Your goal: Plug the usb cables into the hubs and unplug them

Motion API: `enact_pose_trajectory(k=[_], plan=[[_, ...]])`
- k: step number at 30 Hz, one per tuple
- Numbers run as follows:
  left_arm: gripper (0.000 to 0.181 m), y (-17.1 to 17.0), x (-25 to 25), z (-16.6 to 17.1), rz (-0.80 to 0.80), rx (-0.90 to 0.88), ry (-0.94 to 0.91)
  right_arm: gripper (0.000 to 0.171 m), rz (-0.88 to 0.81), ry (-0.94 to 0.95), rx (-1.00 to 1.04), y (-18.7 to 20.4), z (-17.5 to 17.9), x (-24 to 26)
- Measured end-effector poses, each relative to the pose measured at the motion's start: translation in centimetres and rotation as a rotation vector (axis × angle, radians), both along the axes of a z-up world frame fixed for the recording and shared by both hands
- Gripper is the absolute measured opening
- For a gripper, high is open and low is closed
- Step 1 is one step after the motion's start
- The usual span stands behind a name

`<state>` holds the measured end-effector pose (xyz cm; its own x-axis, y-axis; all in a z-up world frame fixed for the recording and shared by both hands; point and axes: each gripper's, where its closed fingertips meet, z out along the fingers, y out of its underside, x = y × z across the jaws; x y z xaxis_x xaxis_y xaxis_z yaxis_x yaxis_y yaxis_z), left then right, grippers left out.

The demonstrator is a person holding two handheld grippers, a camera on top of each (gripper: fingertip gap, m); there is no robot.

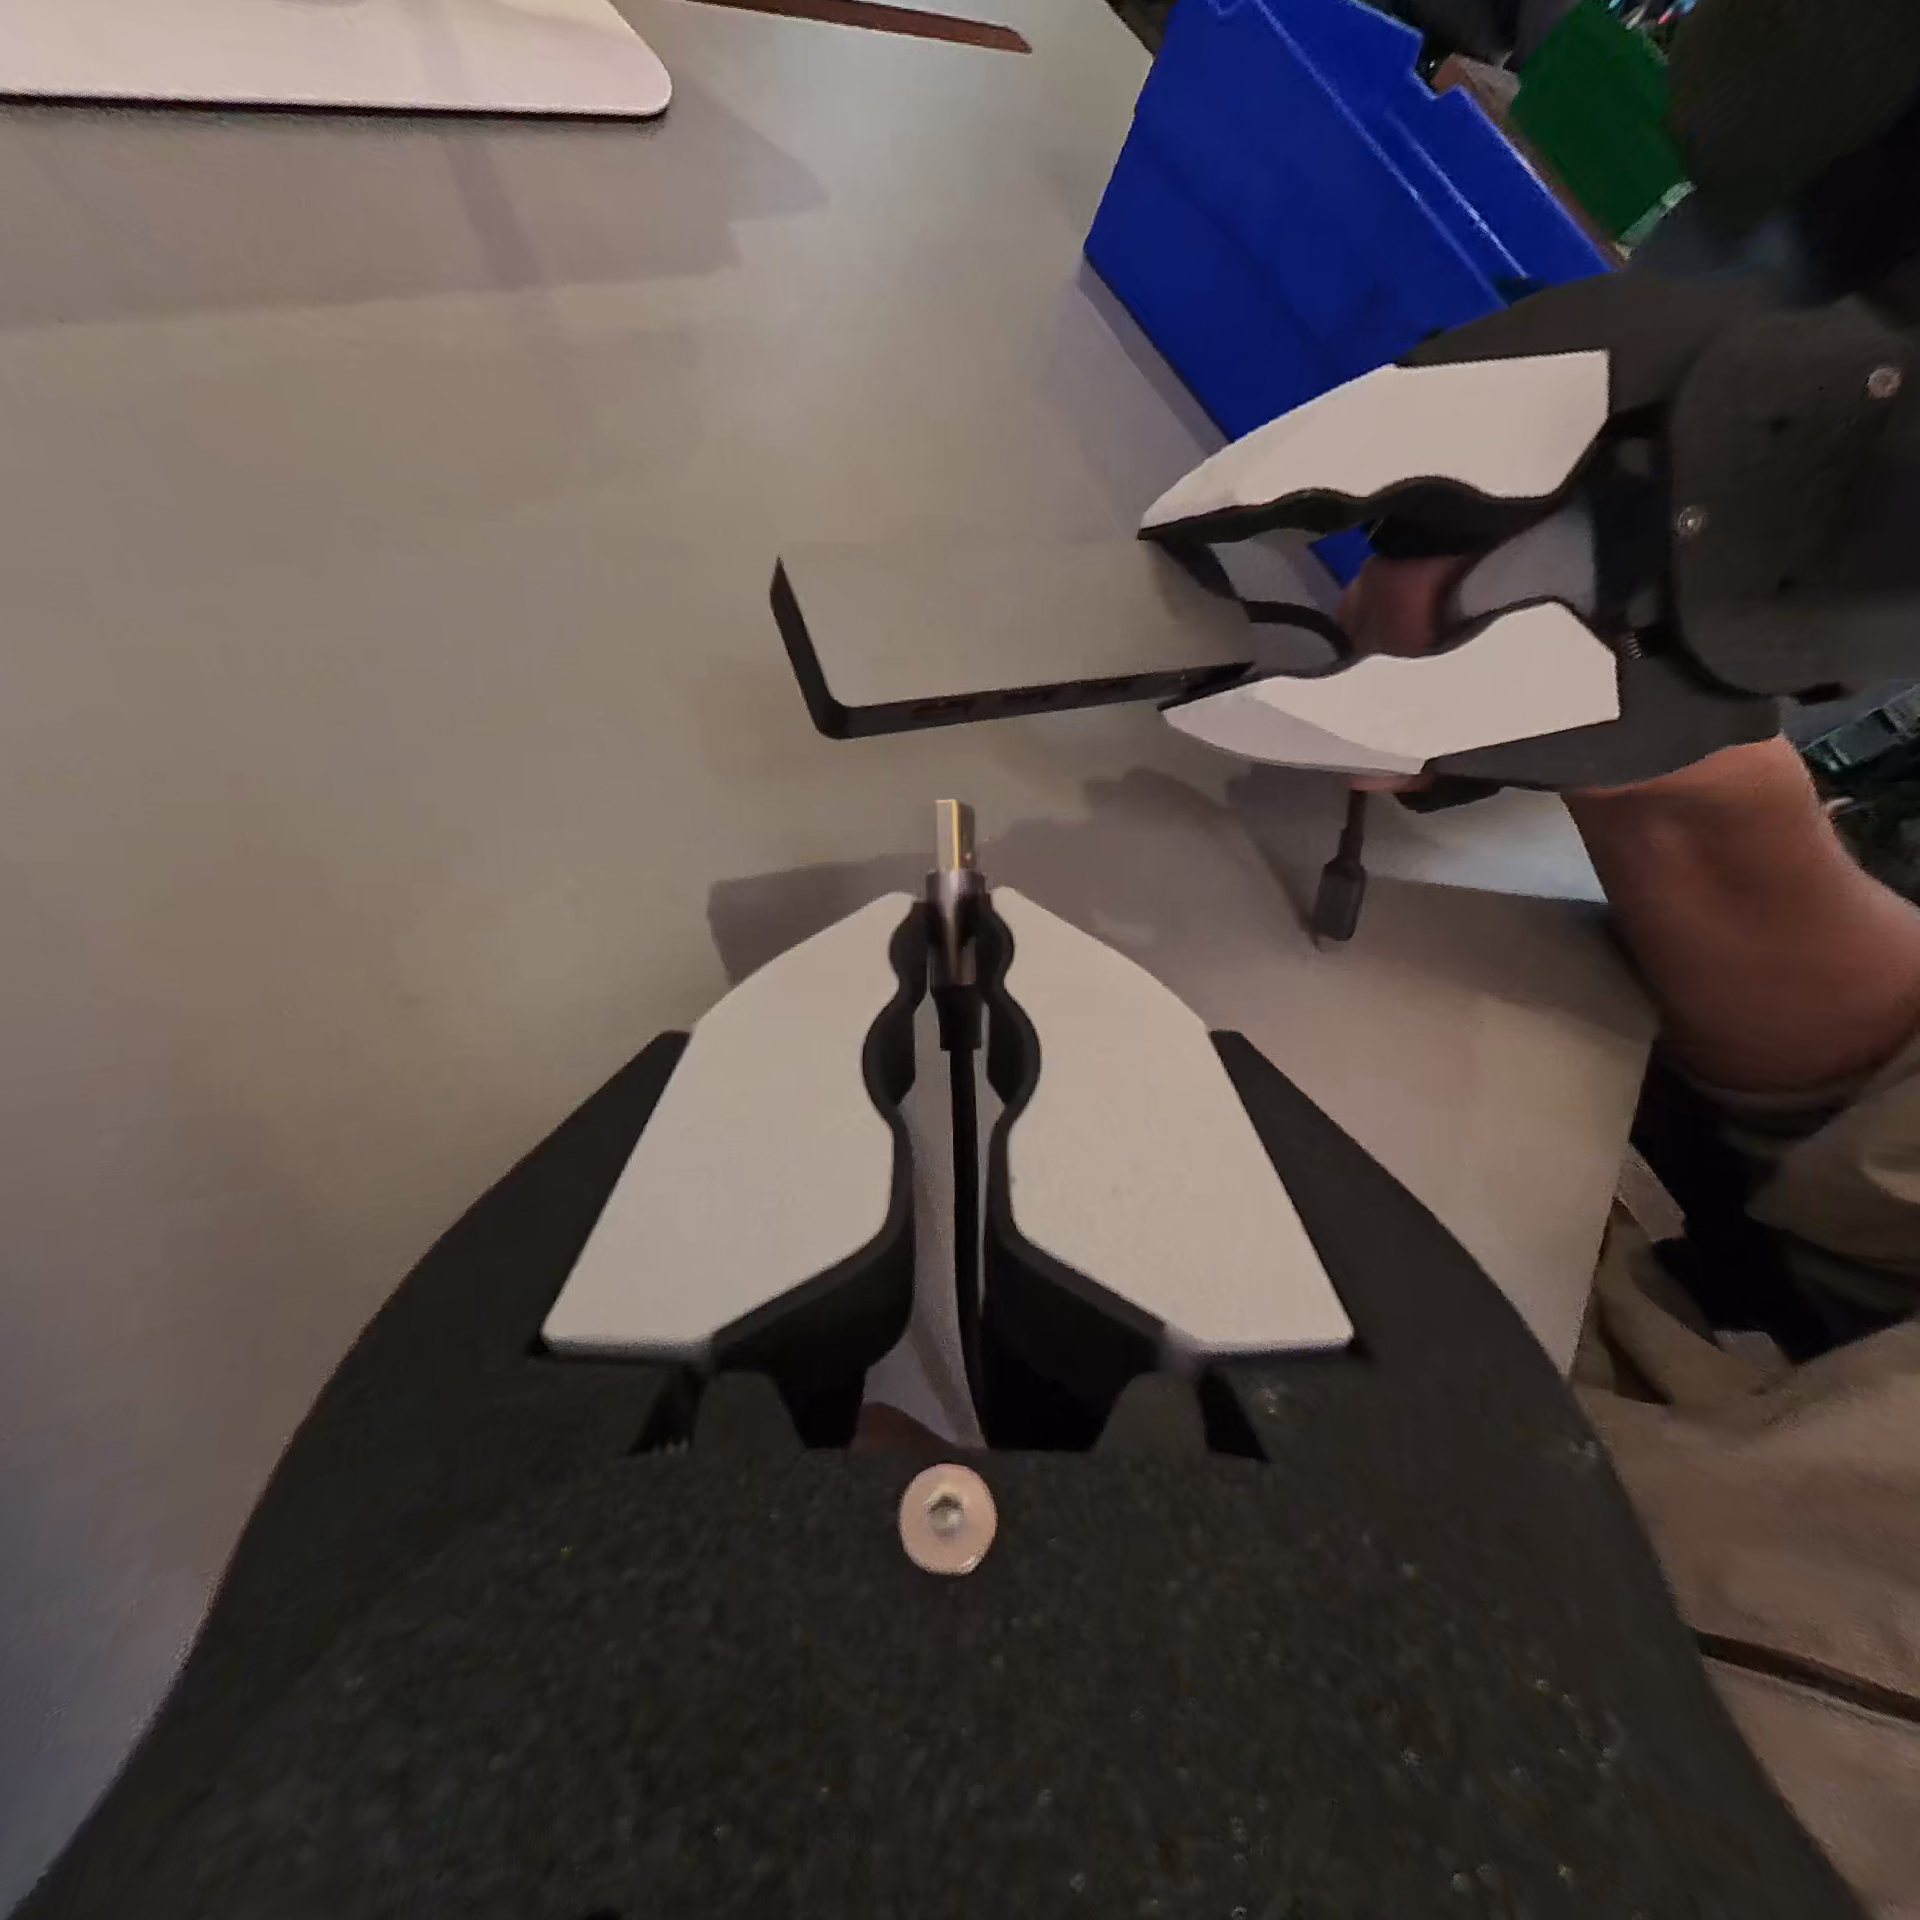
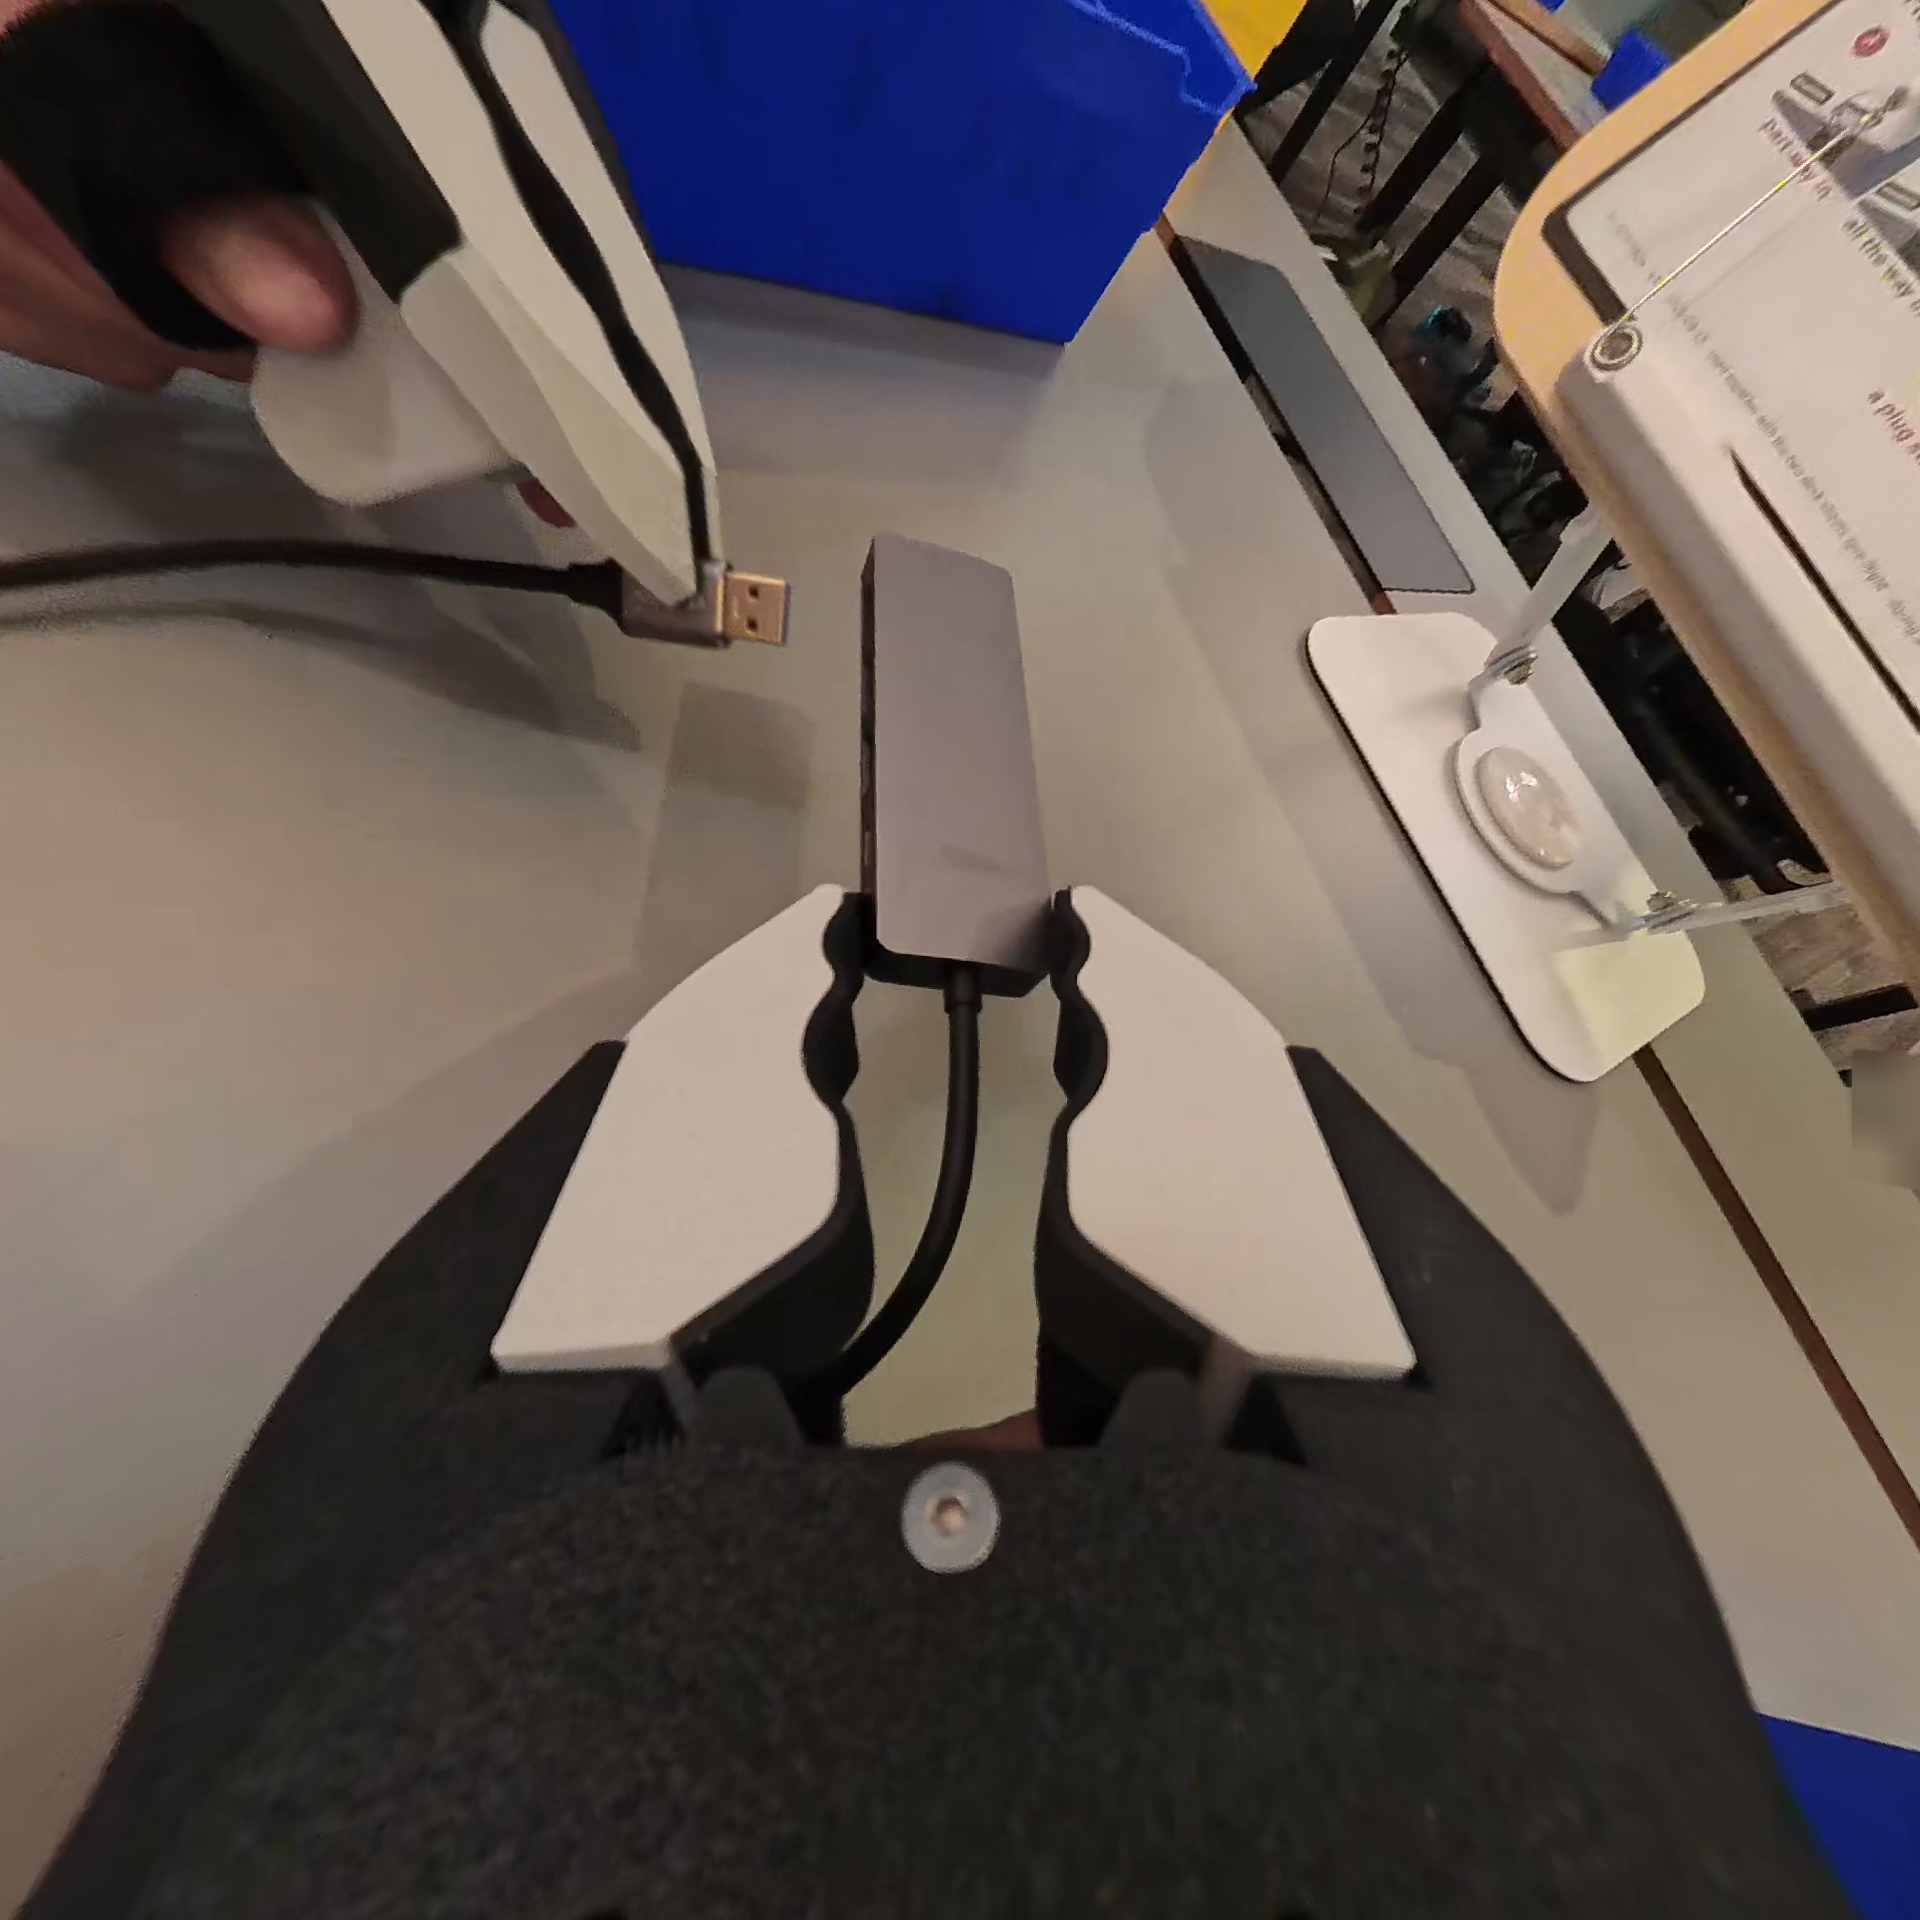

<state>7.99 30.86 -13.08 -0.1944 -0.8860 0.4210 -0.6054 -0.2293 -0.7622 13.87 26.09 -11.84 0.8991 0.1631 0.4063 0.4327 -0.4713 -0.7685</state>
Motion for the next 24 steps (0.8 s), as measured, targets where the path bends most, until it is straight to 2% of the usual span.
enact_pose_trajectory(k=[8, 14, 16, 24], plan=[[0.008, -0.5, 0.6, -0.5, -0.018, -0.054, 0.018, 0.035, 0.027, -0.037, -0.007, 0.1, -0.4, -0.4], [0.008, -1.0, 0.4, 1.9, -0.049, -0.391, -0.035, 0.035, 0.050, -0.059, 0.078, -0.1, 1.1, -0.5], [0.008, -0.7, 0.3, 2.8, -0.051, -0.456, -0.068, 0.035, 0.063, -0.068, 0.117, -0.1, 1.8, -0.7], [0.007, -1.1, 0.1, 3.4, -0.091, -0.475, -0.075, 0.035, 0.086, -0.098, 0.159, -0.2, 2.5, -0.9]])
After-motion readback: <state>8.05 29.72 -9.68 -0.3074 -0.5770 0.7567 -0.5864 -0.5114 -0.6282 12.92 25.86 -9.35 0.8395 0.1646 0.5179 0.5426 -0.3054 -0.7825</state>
